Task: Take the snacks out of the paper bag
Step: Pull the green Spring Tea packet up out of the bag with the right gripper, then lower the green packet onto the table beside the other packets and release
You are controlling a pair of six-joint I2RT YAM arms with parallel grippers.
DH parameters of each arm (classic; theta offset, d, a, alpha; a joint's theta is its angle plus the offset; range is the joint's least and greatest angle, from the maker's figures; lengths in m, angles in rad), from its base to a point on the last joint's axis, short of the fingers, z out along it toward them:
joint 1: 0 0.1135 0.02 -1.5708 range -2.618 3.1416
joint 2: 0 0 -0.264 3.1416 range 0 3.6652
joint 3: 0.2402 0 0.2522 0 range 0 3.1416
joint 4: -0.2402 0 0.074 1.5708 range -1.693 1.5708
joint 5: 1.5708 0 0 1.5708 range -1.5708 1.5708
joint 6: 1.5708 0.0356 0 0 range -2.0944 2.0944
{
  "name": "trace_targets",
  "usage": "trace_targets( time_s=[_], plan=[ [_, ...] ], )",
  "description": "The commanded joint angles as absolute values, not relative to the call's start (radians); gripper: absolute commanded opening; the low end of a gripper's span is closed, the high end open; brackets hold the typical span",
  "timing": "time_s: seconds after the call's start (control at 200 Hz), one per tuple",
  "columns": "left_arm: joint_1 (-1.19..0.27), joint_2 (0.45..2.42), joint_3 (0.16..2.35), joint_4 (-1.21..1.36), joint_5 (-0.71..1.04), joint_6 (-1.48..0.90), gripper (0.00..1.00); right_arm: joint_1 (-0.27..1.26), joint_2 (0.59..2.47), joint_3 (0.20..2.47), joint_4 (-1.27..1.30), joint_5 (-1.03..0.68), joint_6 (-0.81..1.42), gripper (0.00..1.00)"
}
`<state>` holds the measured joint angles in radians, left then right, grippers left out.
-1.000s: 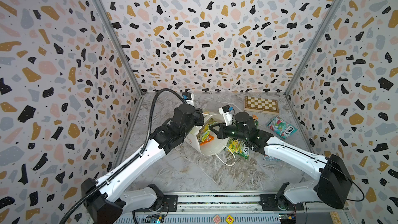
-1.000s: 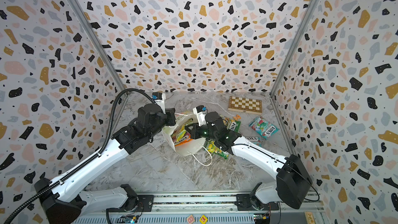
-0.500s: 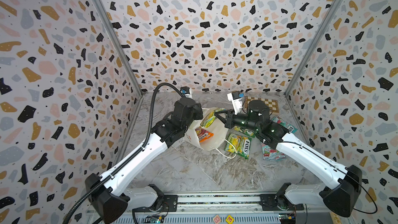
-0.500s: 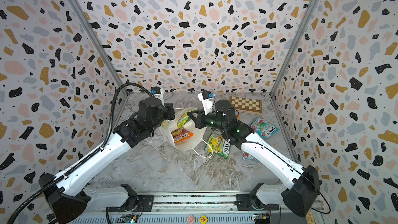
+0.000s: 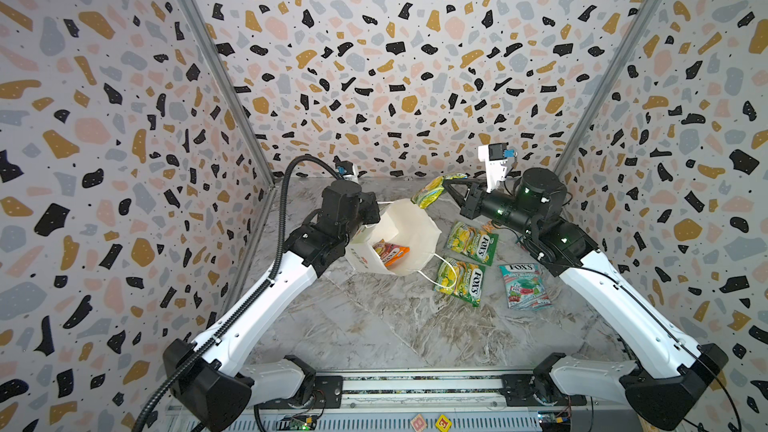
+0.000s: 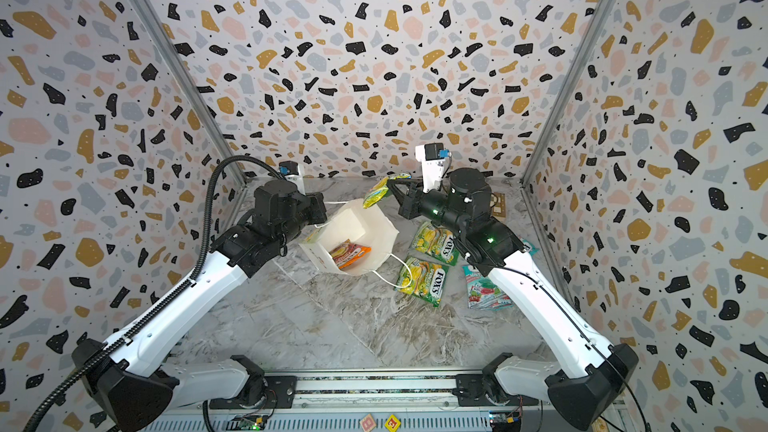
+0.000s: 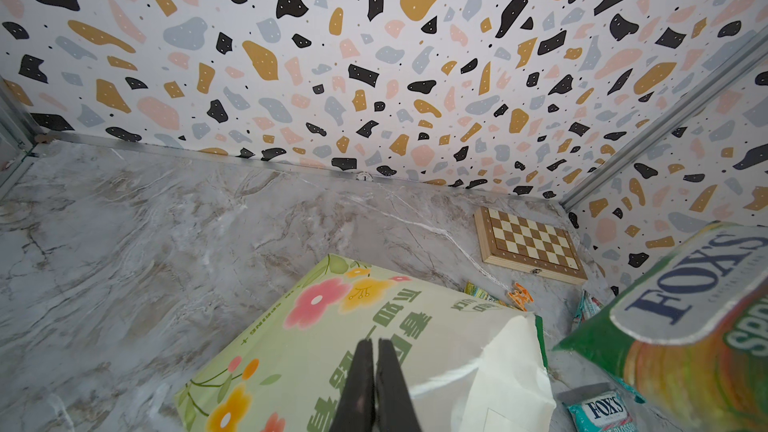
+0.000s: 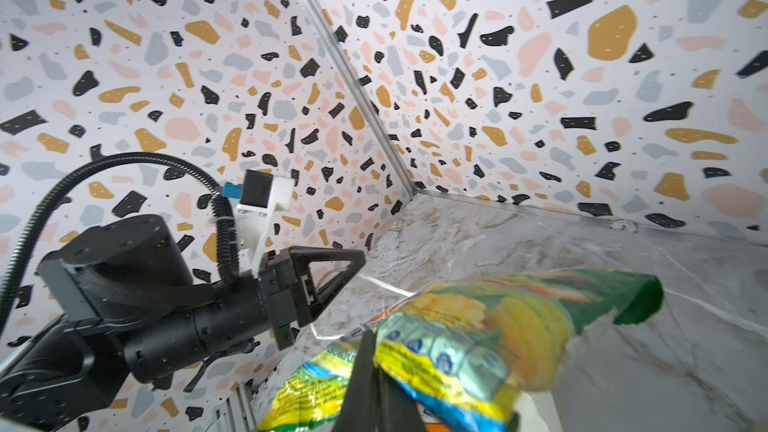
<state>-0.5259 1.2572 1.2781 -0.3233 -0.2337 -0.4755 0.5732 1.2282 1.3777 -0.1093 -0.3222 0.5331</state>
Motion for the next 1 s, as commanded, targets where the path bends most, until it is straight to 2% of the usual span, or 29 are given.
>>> trace_targets(
  time_s=[0.0, 0.451, 0.996],
  plan=[
    [-0.504, 1.248, 1.311, -0.276, -0.179, -0.443, 0.0, 0.513, 1.205, 1.42, -0.157, -0.269, 0.525, 0.0],
    [-0.478, 1.241, 1.306, -0.245, -0.095, -0.396, 0.0, 0.319, 1.395, 1.294, -0.087, -0.326, 0.544, 0.0],
    [-0.471, 1.201, 1.297, -0.262, -0.122, -0.364, 0.0, 0.299, 1.783, 1.406, 0.088, -0.583, 0.589, 0.0]
  ],
)
